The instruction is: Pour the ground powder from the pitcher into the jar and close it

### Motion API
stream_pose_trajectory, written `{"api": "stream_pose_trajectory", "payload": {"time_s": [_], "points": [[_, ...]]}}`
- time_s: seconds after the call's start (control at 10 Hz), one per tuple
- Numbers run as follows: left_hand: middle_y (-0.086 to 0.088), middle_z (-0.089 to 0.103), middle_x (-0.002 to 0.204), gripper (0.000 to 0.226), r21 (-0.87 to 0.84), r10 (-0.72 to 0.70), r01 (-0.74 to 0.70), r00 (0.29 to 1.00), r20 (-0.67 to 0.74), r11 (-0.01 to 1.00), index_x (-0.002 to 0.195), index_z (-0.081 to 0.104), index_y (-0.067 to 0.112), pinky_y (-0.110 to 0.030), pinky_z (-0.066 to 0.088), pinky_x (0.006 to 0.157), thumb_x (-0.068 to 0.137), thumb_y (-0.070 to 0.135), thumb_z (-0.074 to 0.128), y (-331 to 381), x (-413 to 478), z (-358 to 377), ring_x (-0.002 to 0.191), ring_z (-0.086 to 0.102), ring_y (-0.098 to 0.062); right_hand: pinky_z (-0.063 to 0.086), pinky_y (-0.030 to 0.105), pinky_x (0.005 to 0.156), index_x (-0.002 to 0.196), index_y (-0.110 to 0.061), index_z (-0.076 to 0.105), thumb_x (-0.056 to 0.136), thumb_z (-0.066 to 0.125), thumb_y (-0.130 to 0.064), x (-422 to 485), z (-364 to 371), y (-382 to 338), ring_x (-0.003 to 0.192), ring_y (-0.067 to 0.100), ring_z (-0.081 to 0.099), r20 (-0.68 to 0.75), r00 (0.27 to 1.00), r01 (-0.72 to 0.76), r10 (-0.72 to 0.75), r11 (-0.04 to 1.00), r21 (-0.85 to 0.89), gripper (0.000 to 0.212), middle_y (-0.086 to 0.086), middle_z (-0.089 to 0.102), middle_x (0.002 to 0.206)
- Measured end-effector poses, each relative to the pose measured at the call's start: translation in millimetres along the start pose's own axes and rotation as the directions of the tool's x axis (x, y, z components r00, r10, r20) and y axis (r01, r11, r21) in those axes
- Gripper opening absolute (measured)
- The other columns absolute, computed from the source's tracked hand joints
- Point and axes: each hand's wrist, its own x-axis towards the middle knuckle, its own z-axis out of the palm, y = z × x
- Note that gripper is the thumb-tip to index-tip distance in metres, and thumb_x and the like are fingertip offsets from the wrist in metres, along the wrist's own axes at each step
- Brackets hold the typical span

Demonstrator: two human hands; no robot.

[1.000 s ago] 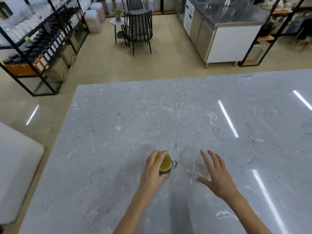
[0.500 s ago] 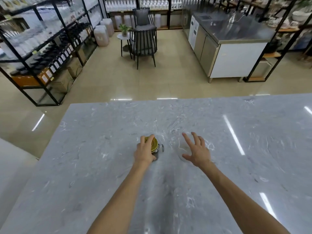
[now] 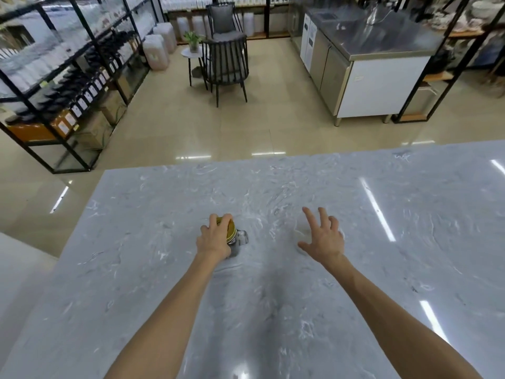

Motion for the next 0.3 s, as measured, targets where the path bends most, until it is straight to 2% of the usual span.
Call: {"api": "stream_pose_trajectory", "payload": {"time_s": [0.1, 0.2, 0.3], "points": [[-0.006, 0.026, 0.145, 0.094, 0.015, 0.026, -0.027, 0.999, 0.047, 1.000, 0.144, 0.029, 0.037, -0.045, 0.047, 0.092, 0.073, 0.018, 0.087, 1, -3, -8, 0.127, 0.037, -0.035, 0.025, 0.053, 0.119, 0.155, -0.039, -0.007, 0.080, 0.067, -0.063, 3, -6, -5, 0.151, 0.037, 0.003, 0.086, 0.996, -0.011, 0.014, 0.999, -0.033, 0.107, 0.007, -0.006, 0.166], [-0.008, 0.002, 0.164, 0.110, 0.046, 0.061, -0.067, 0.991, 0.116, 0.997, 0.155, 0.012, 0.039, -0.059, 0.026, 0.114, 0.074, 0.043, 0.086, -4, -5, -21, 0.149, 0.005, -0.039, -0.006, 0.059, 0.119, 0.151, -0.038, -0.023, 0.076, 0.050, -0.082, 2, -20, -3, 0.149, 0.039, -0.022, 0.138, 0.990, 0.011, 0.006, 0.993, -0.120, 0.114, 0.006, -0.026, 0.163], [-0.005, -0.031, 0.163, 0.118, 0.110, 0.071, -0.078, 0.995, 0.063, 0.991, 0.155, -0.015, 0.044, -0.069, -0.005, 0.115, 0.074, 0.078, 0.064, -2, -16, -30, 0.149, -0.026, -0.037, -0.011, 0.061, 0.119, 0.148, -0.038, -0.031, 0.073, 0.031, -0.092, -7, -35, -7, 0.147, 0.036, -0.028, 0.029, 0.998, 0.052, -0.048, 0.992, -0.119, 0.112, 0.006, -0.032, 0.161]]}}
